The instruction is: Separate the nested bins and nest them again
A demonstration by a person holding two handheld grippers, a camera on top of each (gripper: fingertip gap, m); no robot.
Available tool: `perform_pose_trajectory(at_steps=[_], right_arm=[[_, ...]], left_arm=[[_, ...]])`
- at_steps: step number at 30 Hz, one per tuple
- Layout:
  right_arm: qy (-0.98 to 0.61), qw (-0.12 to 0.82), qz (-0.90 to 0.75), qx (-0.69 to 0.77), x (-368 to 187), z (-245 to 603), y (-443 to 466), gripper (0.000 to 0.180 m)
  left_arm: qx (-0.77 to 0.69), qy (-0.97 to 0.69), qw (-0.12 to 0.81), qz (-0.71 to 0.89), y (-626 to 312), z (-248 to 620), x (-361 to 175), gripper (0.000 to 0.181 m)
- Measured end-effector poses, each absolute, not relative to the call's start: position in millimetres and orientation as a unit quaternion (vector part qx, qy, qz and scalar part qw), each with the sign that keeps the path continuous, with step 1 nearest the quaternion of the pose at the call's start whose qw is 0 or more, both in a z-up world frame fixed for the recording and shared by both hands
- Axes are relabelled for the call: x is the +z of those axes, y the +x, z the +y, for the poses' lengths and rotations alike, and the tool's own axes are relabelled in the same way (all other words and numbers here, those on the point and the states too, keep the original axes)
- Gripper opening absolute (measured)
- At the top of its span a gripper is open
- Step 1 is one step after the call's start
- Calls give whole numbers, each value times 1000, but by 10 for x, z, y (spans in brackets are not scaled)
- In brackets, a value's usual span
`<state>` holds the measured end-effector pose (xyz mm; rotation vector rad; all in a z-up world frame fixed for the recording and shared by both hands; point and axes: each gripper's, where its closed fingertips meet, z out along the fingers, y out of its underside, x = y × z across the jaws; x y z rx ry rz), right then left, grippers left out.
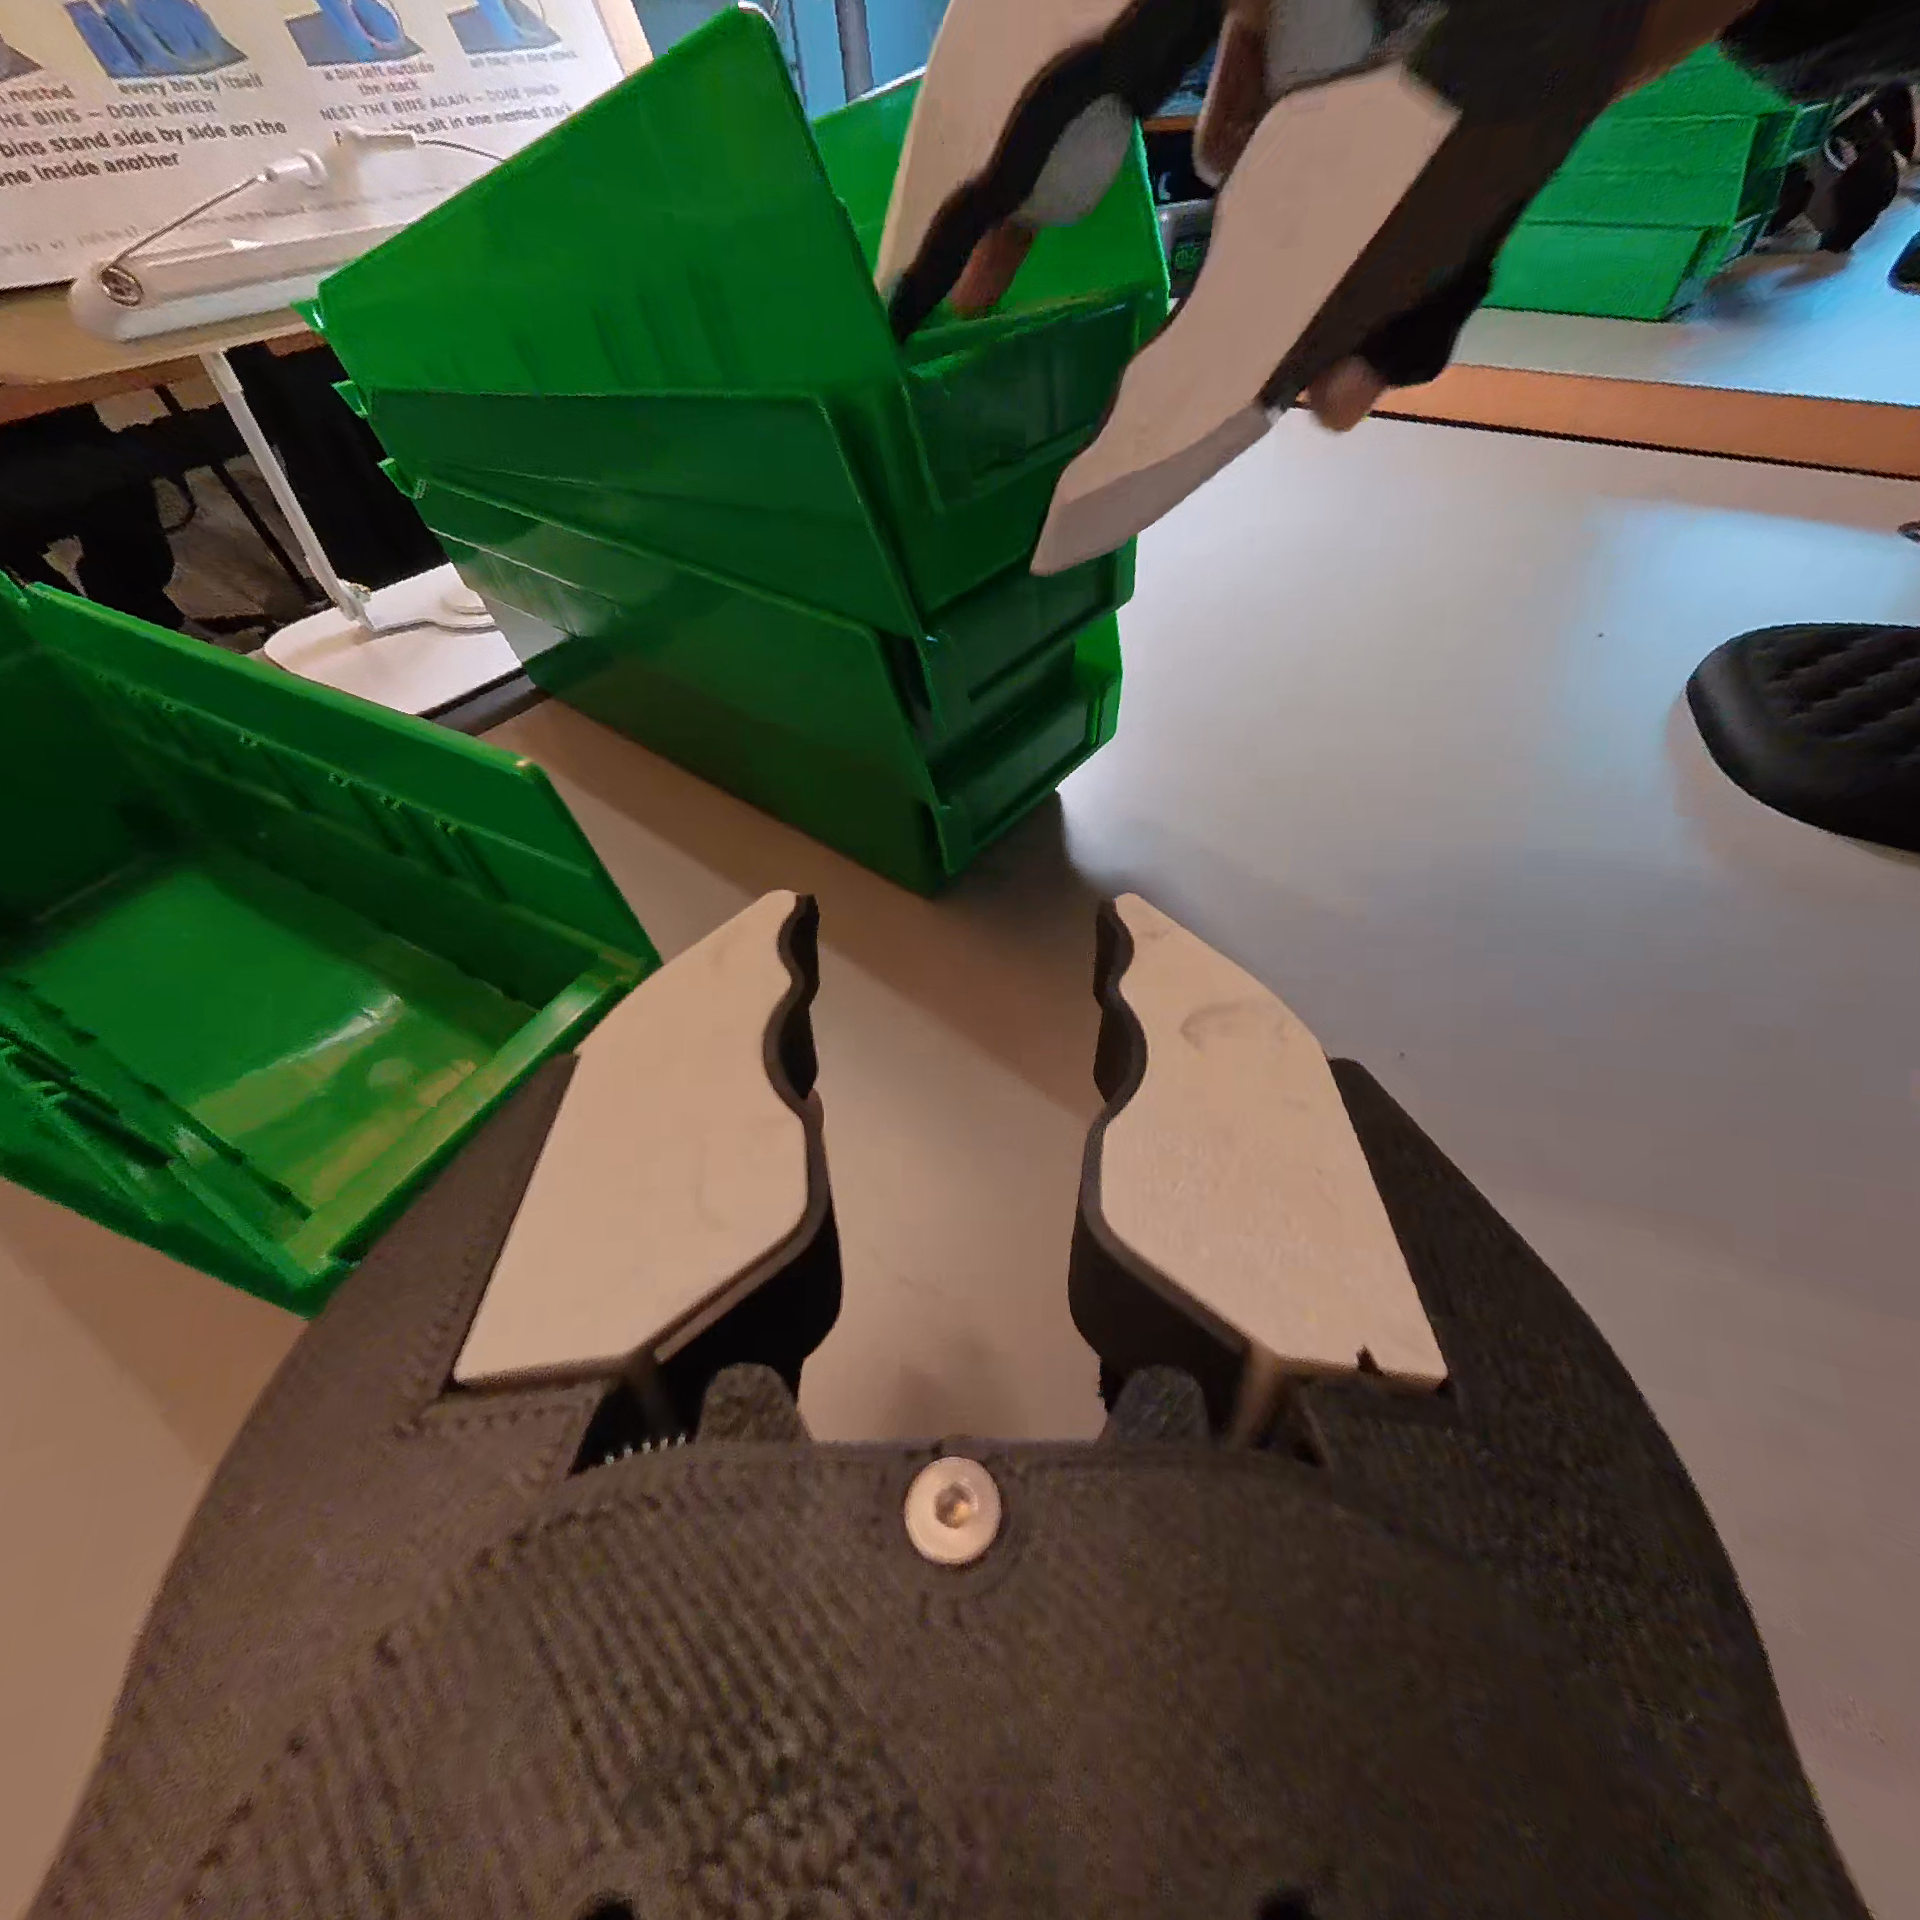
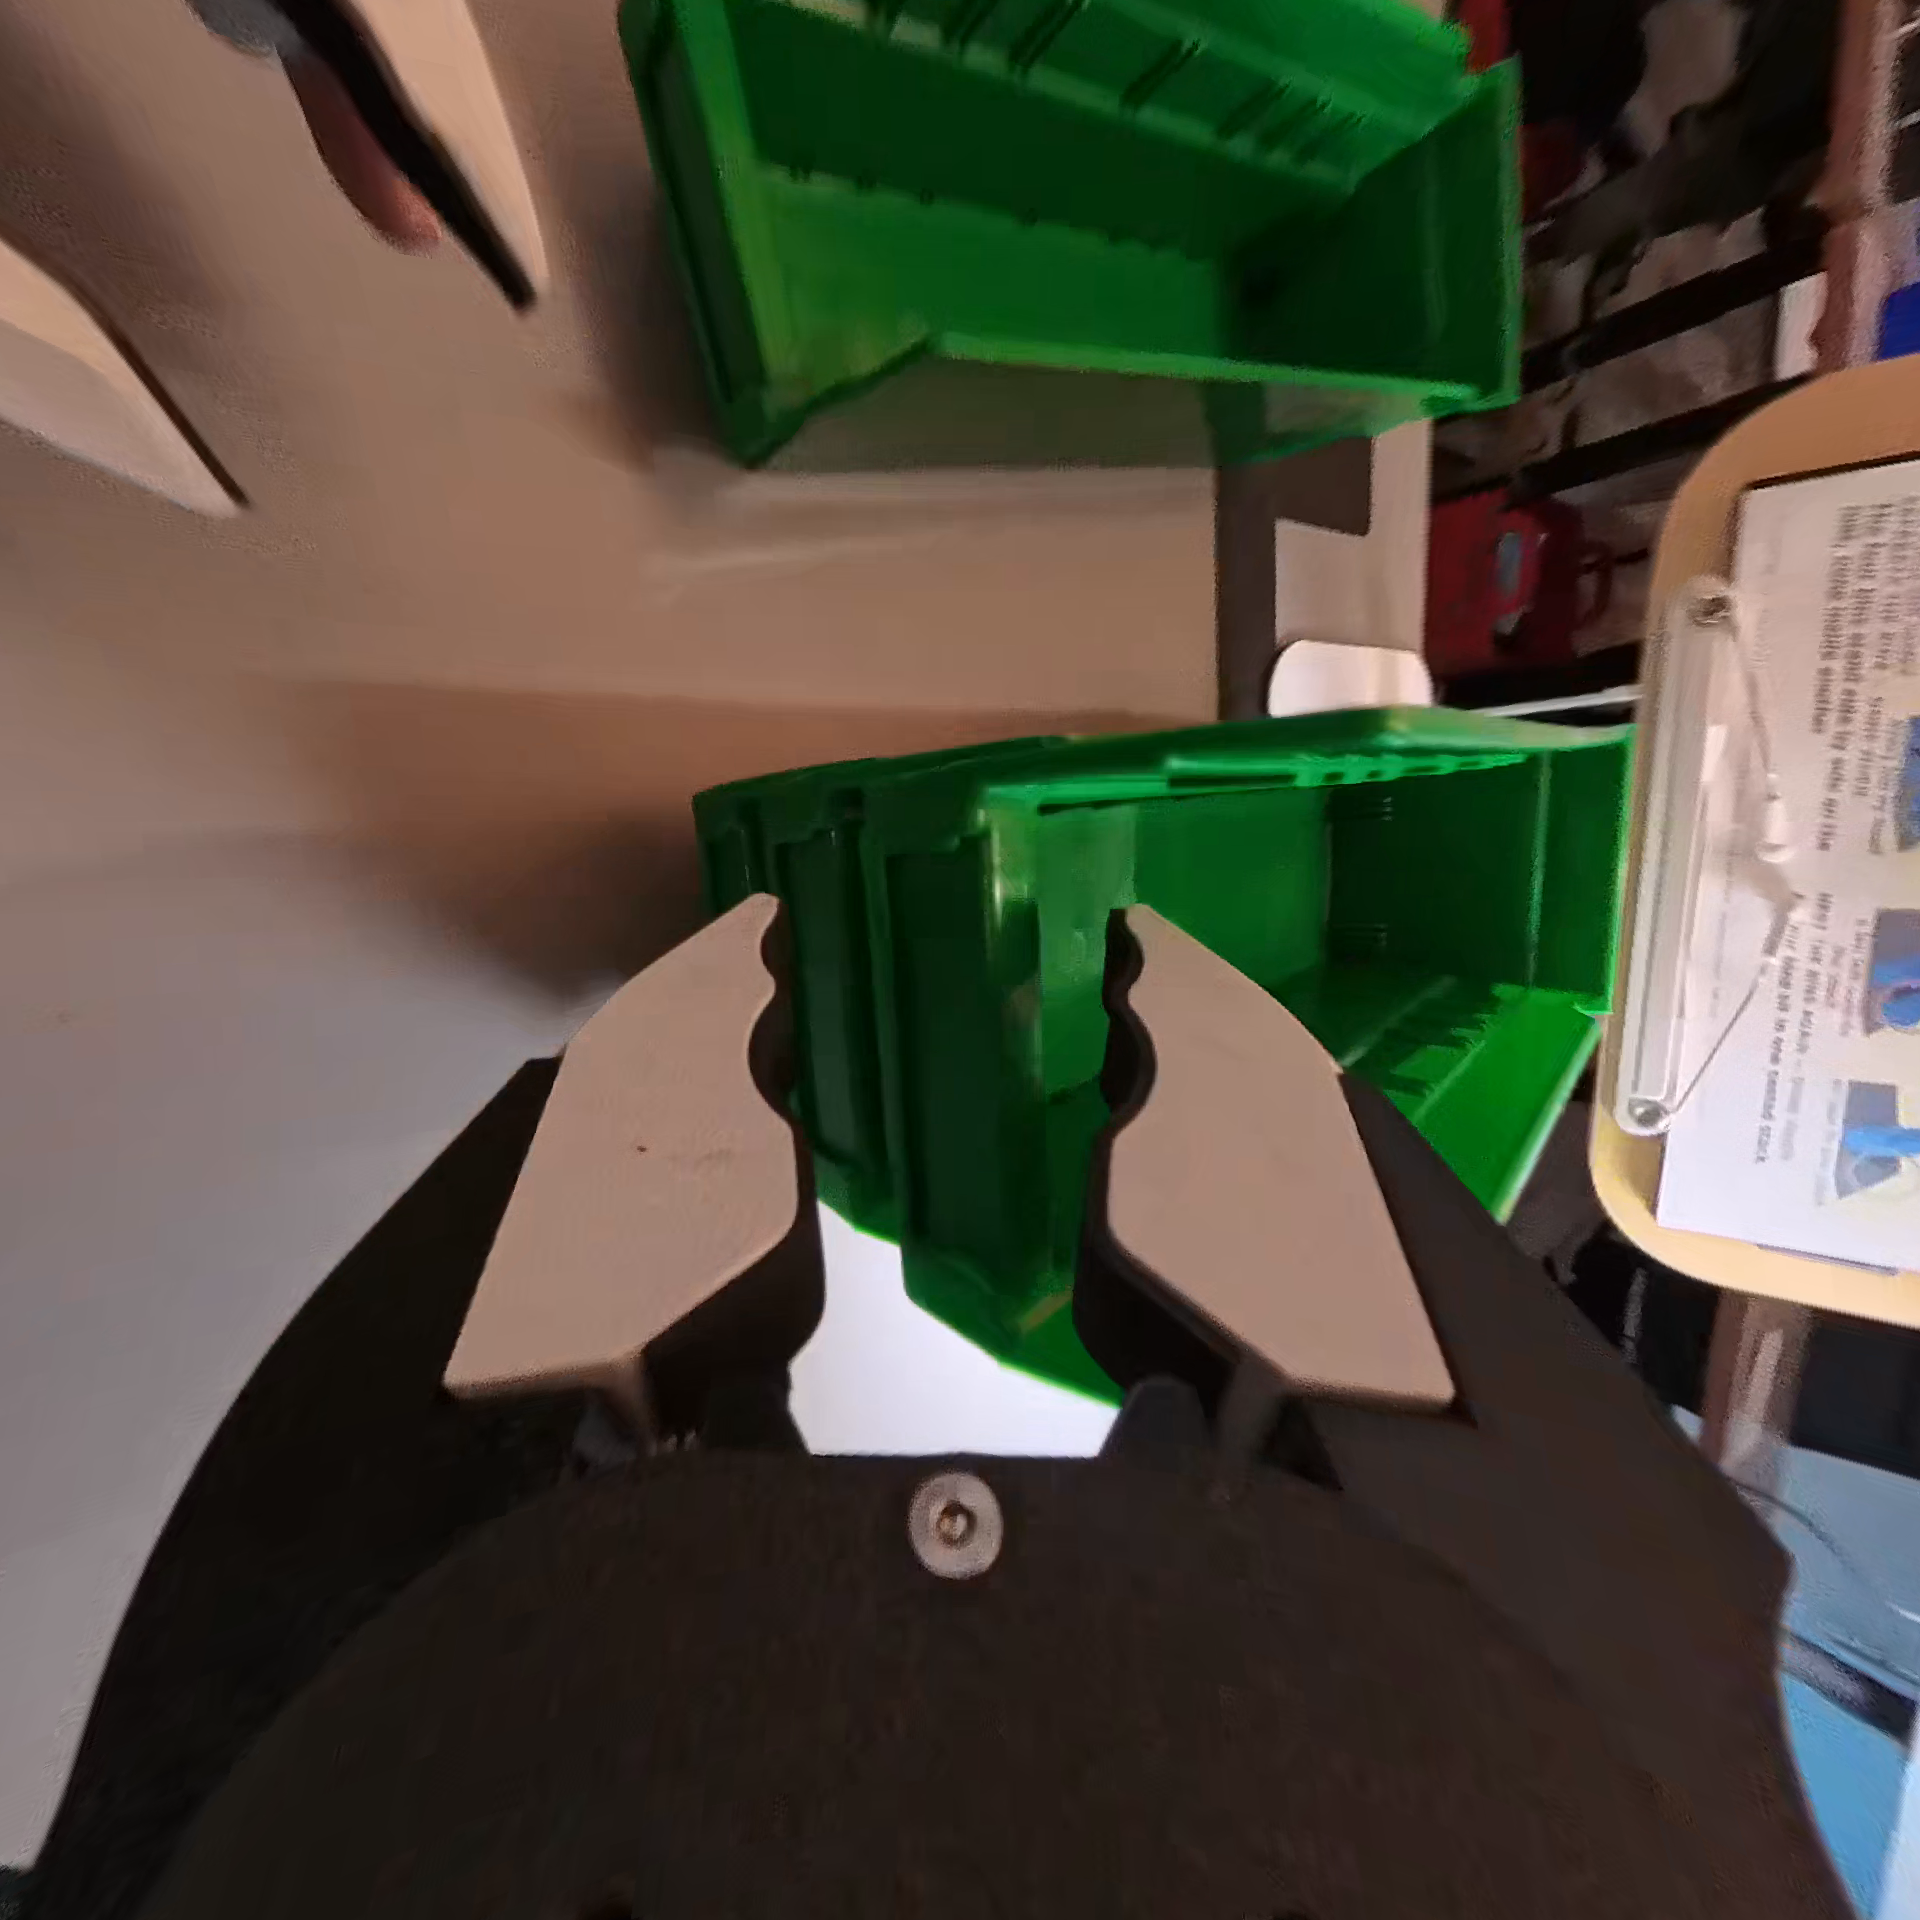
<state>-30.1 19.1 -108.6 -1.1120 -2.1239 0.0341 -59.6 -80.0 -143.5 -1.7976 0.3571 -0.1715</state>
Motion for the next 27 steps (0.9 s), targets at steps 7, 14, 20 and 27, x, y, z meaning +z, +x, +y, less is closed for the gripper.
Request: perform_pose_trajectory(at_steps=[7, 14, 20, 27], right_arm=[[-414, 304, -856, -56, -1237, 302, -284, 29], [-427, 297, -854, -28, -877, 302, -296, 31], [-416, 371, -829, -37, -263, 331, -317, 28], [-415, 420, -804, -65, 261, 399, 149, 29]], left_arm=[[-64, -769, 616, 159, -637, -849, -1384, 49], [-59, -775, 606, 171, -597, -844, -1469, 48], [-54, -775, 606, 169, -615, -836, -1488, 46], [-48, -772, 613, 159, -659, -834, -1455, 47]])
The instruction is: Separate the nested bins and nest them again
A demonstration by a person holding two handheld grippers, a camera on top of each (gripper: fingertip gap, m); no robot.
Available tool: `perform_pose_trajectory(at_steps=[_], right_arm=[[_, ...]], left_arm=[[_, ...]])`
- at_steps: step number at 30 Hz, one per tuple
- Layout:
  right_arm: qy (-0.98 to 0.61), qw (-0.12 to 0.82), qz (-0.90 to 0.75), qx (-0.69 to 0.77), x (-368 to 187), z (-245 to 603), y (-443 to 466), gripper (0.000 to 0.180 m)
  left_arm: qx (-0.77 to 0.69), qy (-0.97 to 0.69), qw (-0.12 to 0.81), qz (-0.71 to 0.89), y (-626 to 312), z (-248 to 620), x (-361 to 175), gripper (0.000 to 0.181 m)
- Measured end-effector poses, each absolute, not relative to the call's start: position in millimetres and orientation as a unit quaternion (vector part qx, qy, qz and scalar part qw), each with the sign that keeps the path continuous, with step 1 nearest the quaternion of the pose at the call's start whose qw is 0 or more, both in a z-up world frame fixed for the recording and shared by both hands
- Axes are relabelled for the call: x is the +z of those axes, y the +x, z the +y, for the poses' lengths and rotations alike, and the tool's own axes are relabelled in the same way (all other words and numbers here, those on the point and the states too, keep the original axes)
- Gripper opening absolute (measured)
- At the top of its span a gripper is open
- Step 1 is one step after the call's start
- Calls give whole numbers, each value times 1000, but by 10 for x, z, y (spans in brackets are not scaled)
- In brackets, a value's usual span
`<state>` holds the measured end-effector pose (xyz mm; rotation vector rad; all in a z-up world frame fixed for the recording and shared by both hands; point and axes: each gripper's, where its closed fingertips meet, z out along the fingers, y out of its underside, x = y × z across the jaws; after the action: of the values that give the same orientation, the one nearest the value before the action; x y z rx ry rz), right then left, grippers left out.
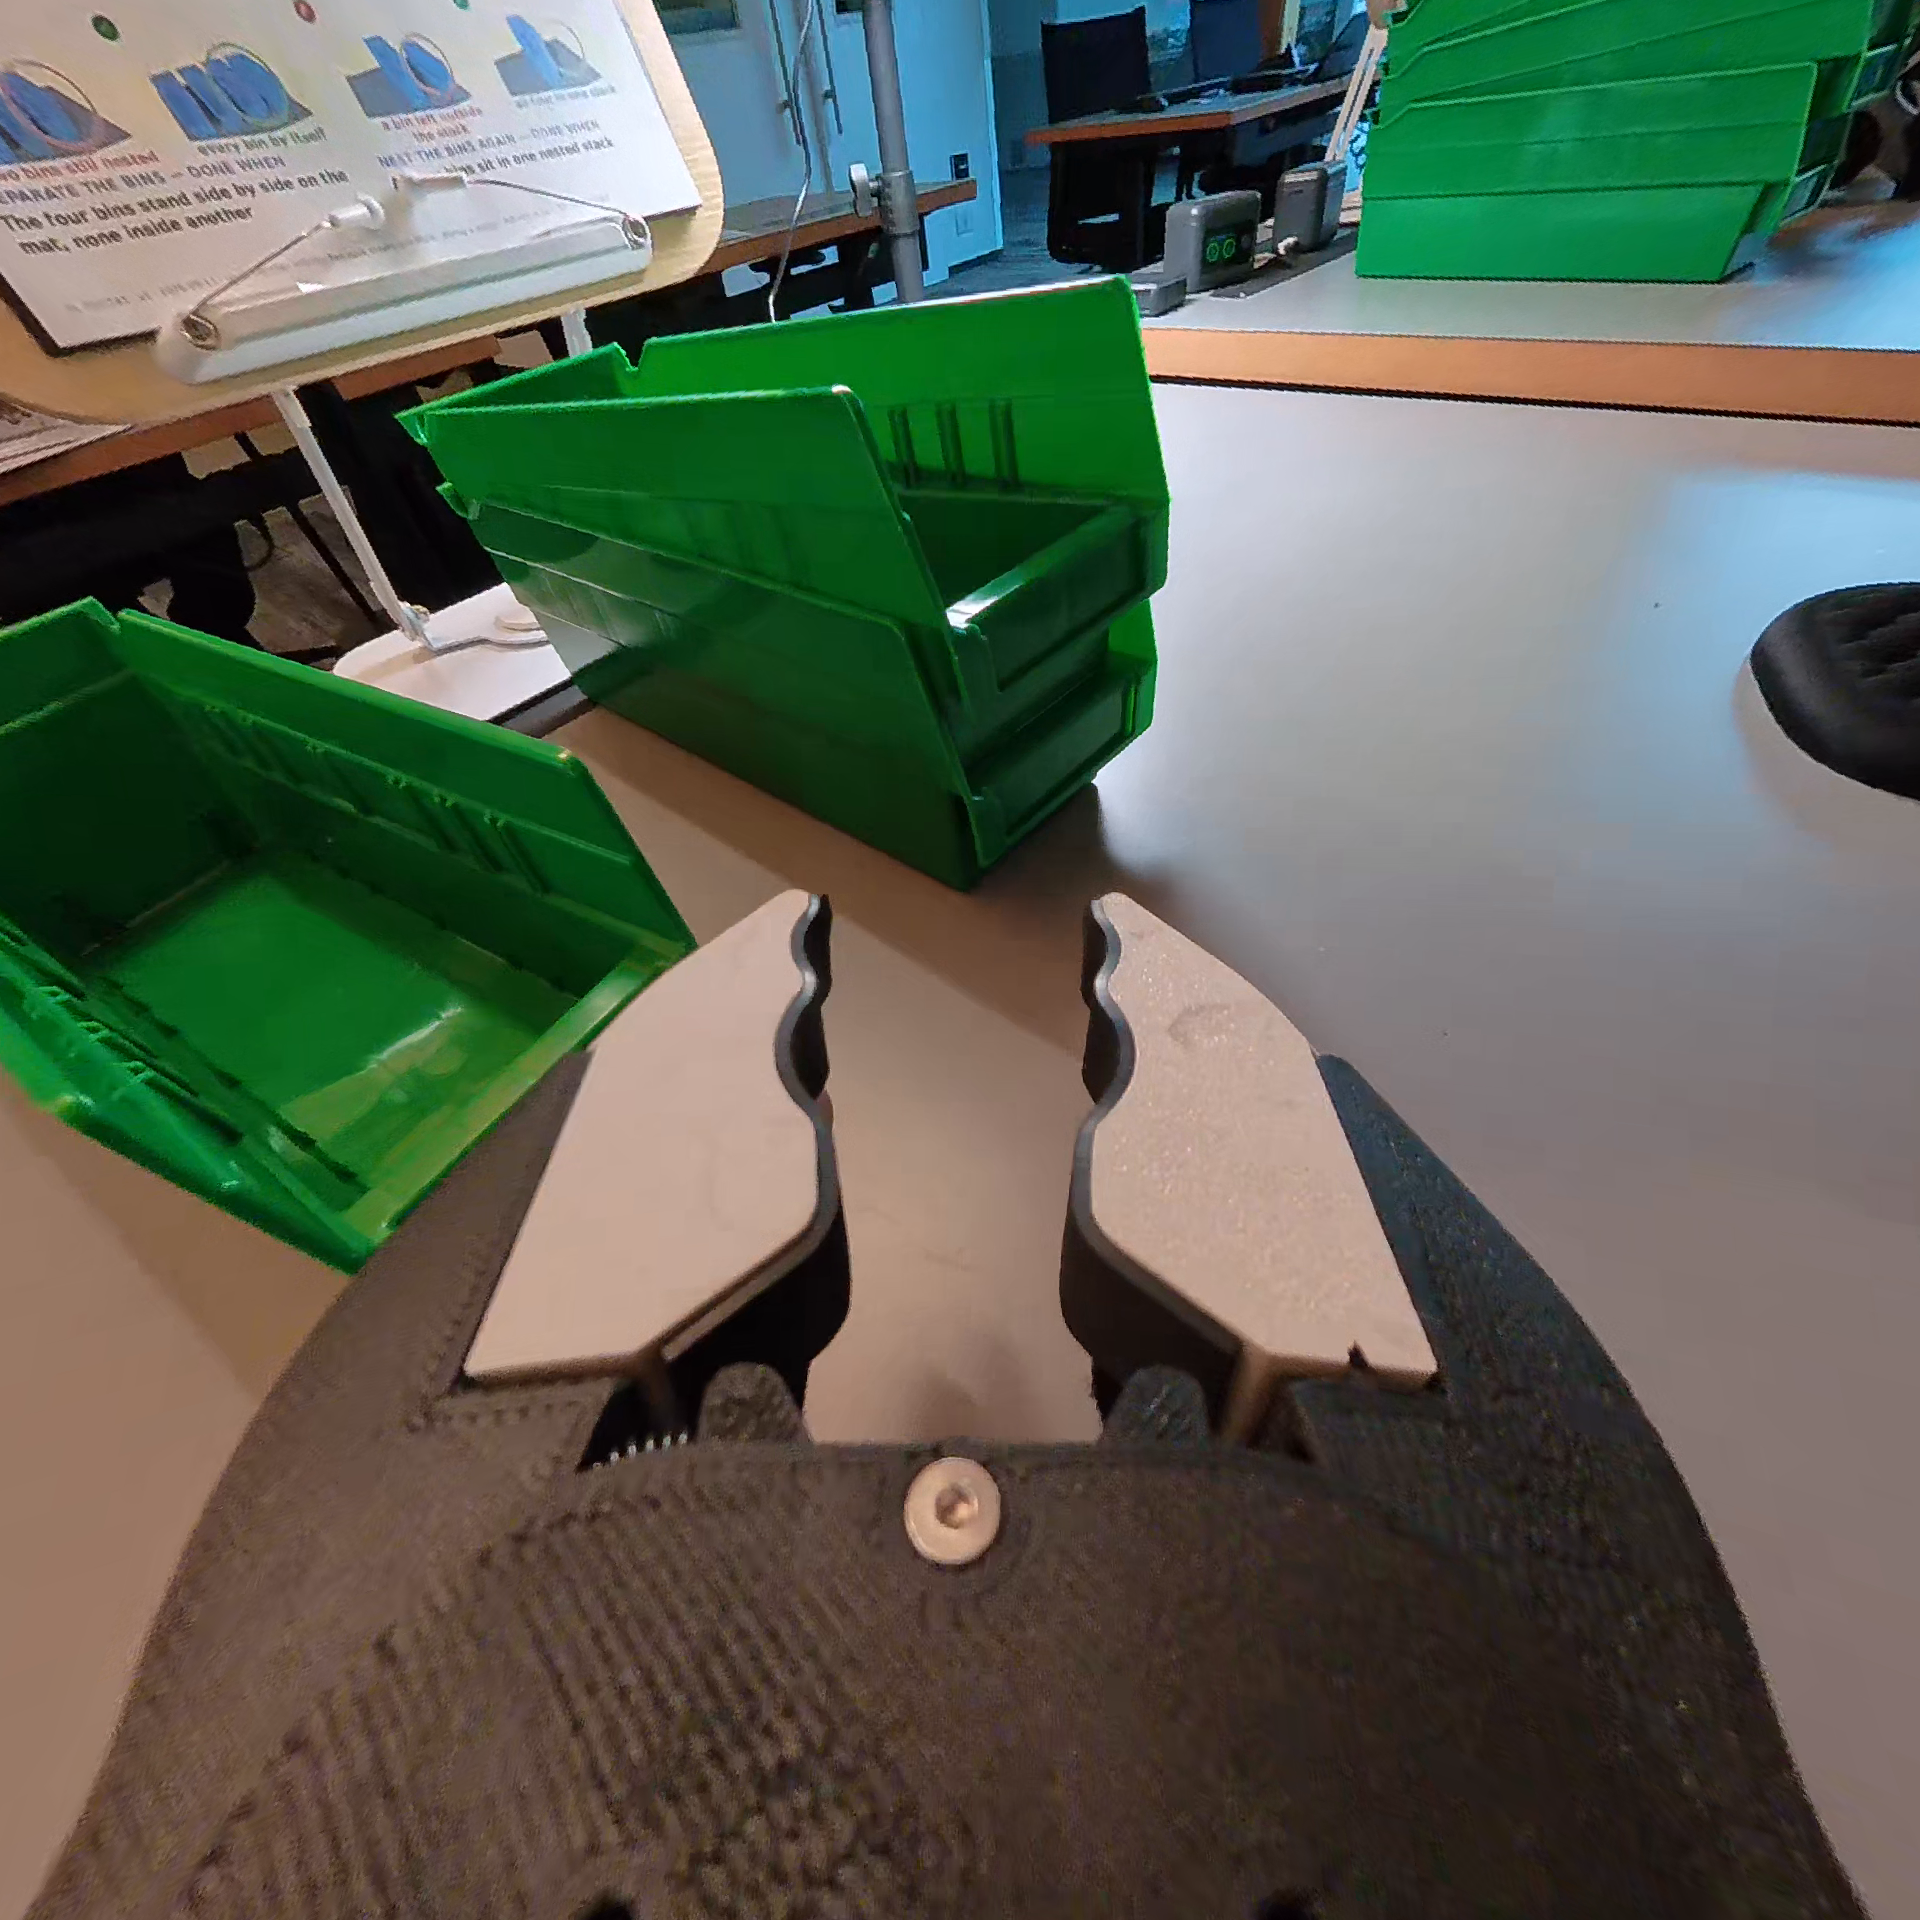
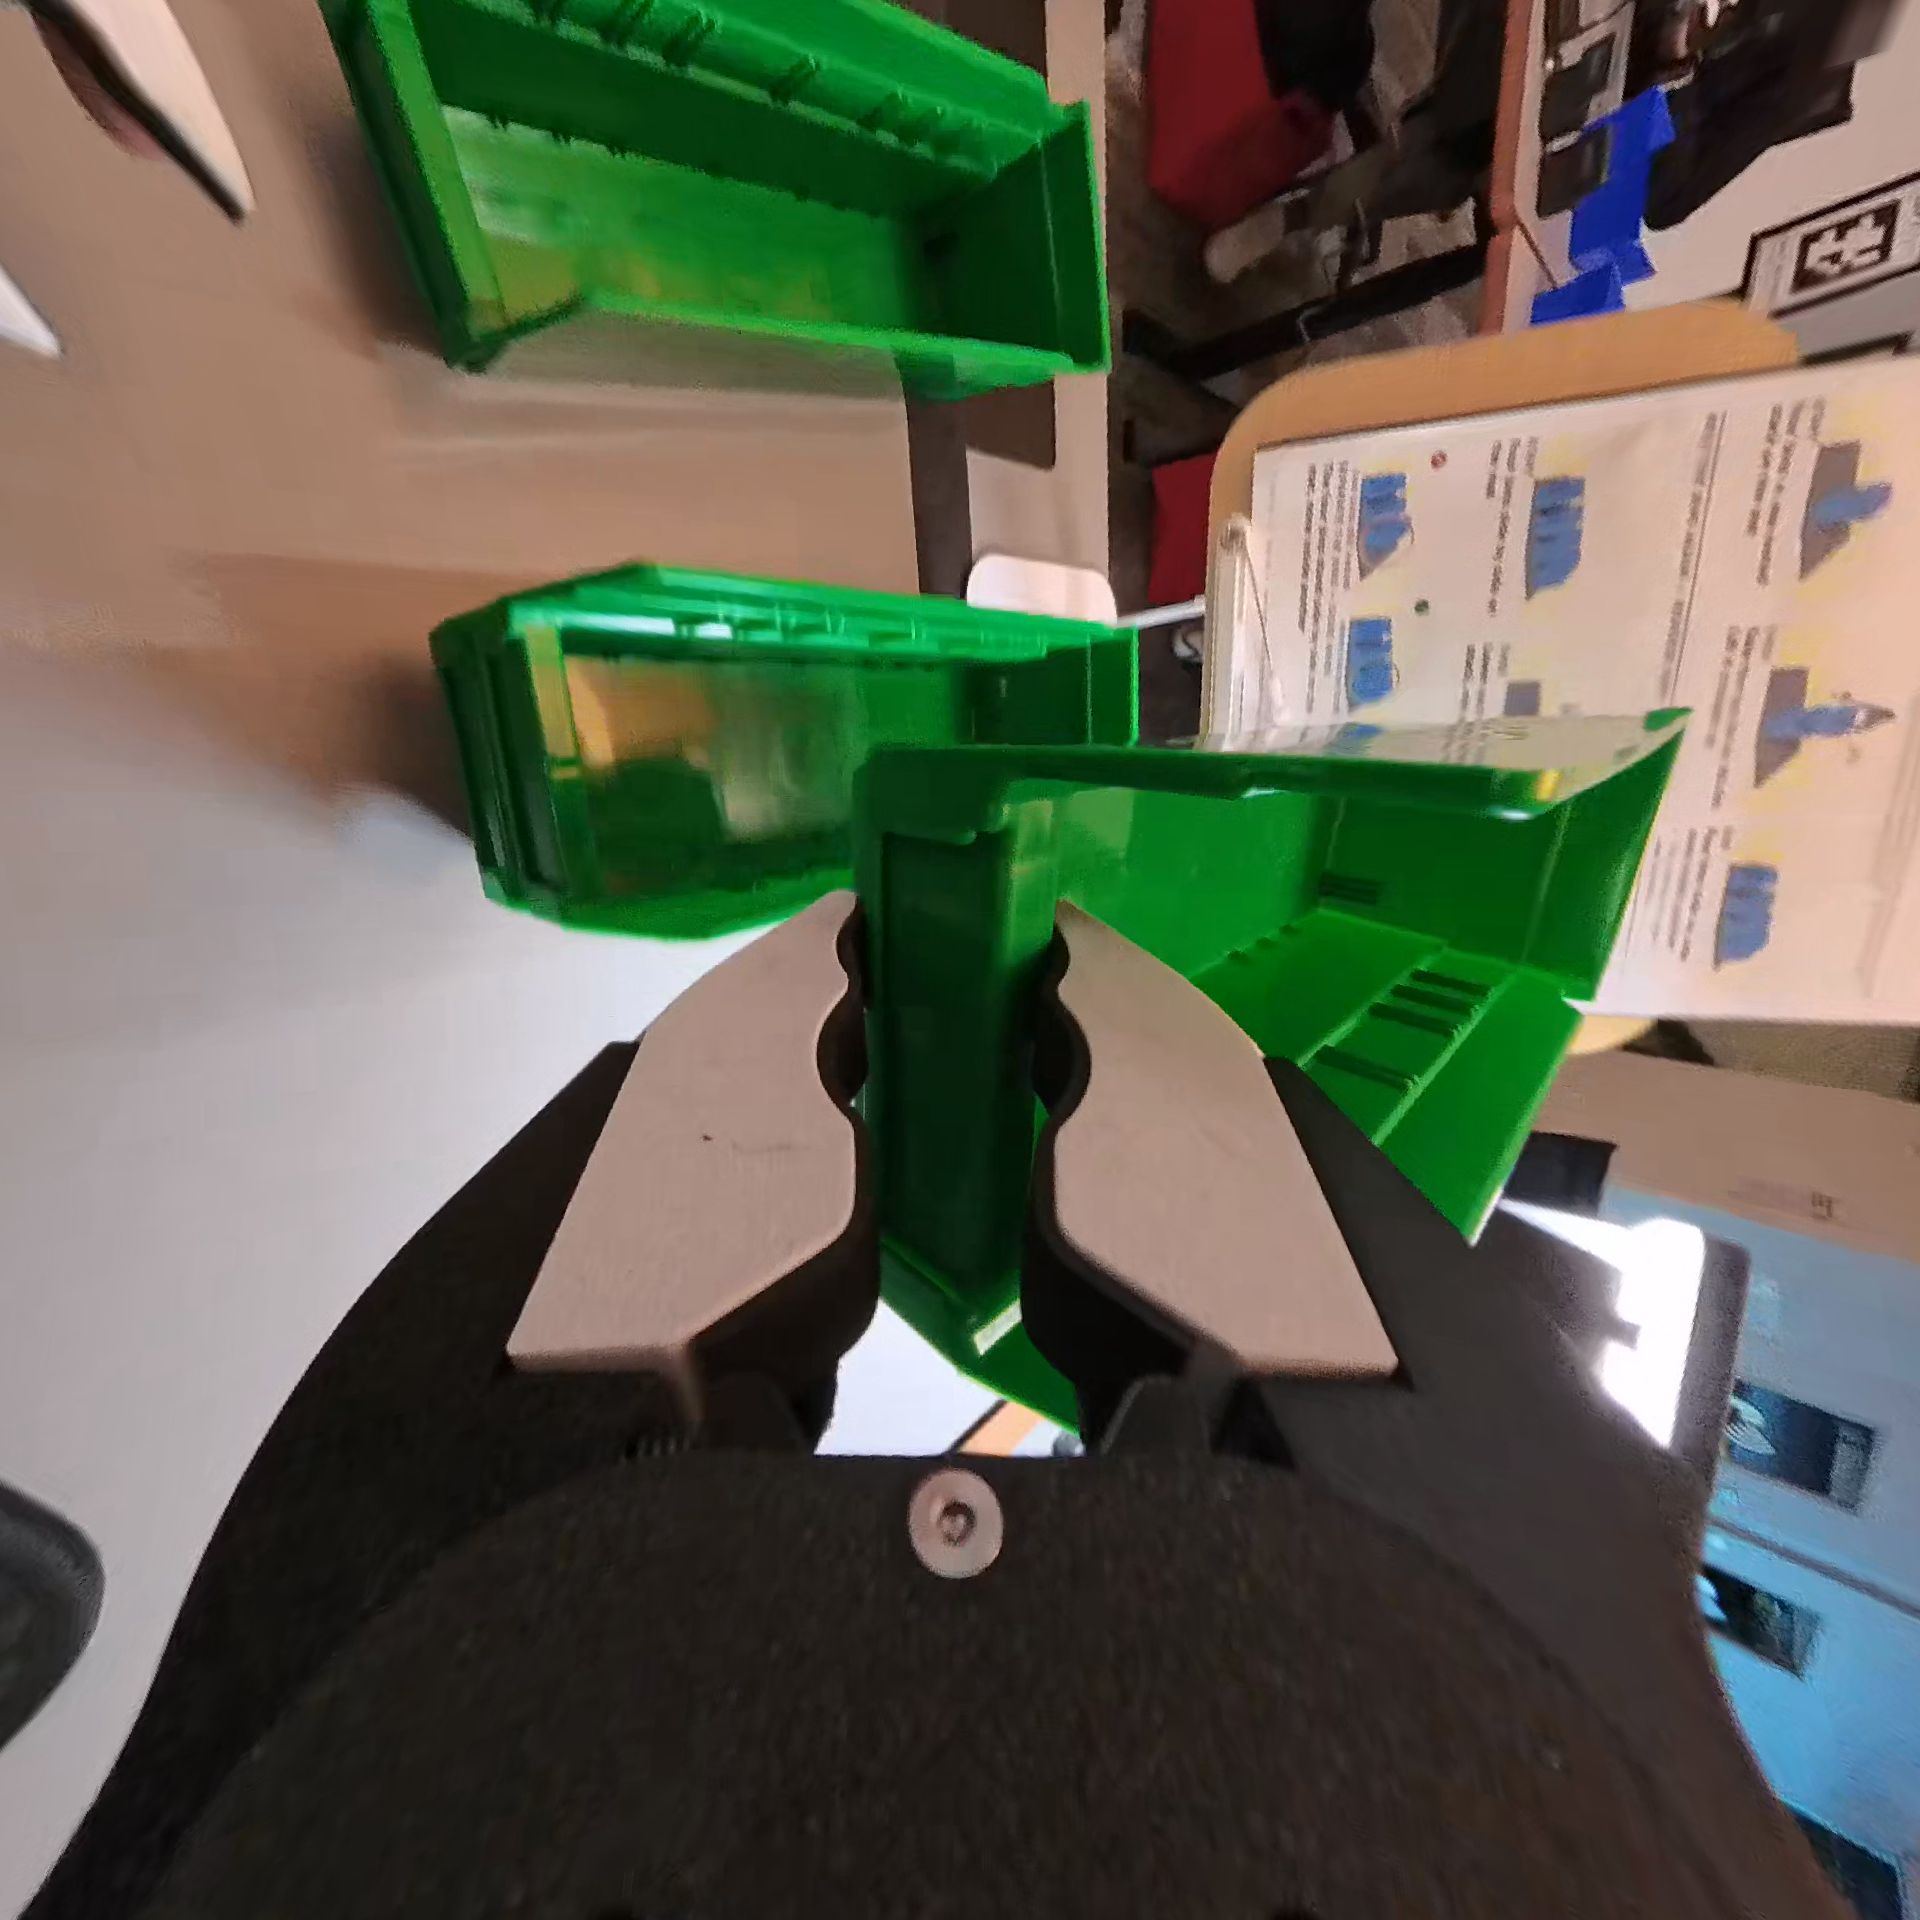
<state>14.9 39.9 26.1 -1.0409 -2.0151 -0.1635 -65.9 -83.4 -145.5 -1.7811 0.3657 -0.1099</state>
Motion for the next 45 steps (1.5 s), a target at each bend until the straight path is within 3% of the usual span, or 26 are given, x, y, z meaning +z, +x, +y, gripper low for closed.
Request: perform_pose_trajectory(at_steps=[4, 14, 29, 32, 36, 45], right_arm=[[-436, 405, -798, -93, -55, 562, 618, 28], [-479, 338, -801, -122, -1574, 1111, 1288, 30], [-467, 329, -801, -182, -2195, 1680, 1752, 29], [-471, 344, -793, -180, -2191, 1670, 1750, 30], [-499, 359, -778, -128, -1921, 1425, 1610, 54], [-442, 436, -783, 4, -782, 329, 818, 51]], left_arm=[[-20, -773, 613, 160, -702, -831, -1448, 47], [3, -786, 591, 182, -639, -801, -1631, 46], [10, -791, 575, 207, -545, -787, -1755, 46], [13, -791, 575, 209, -542, -787, -1757, 45], [16, -792, 573, 207, -555, -779, -1765, 44], [16, -791, 573, 215, -518, -780, -1769, 43]])
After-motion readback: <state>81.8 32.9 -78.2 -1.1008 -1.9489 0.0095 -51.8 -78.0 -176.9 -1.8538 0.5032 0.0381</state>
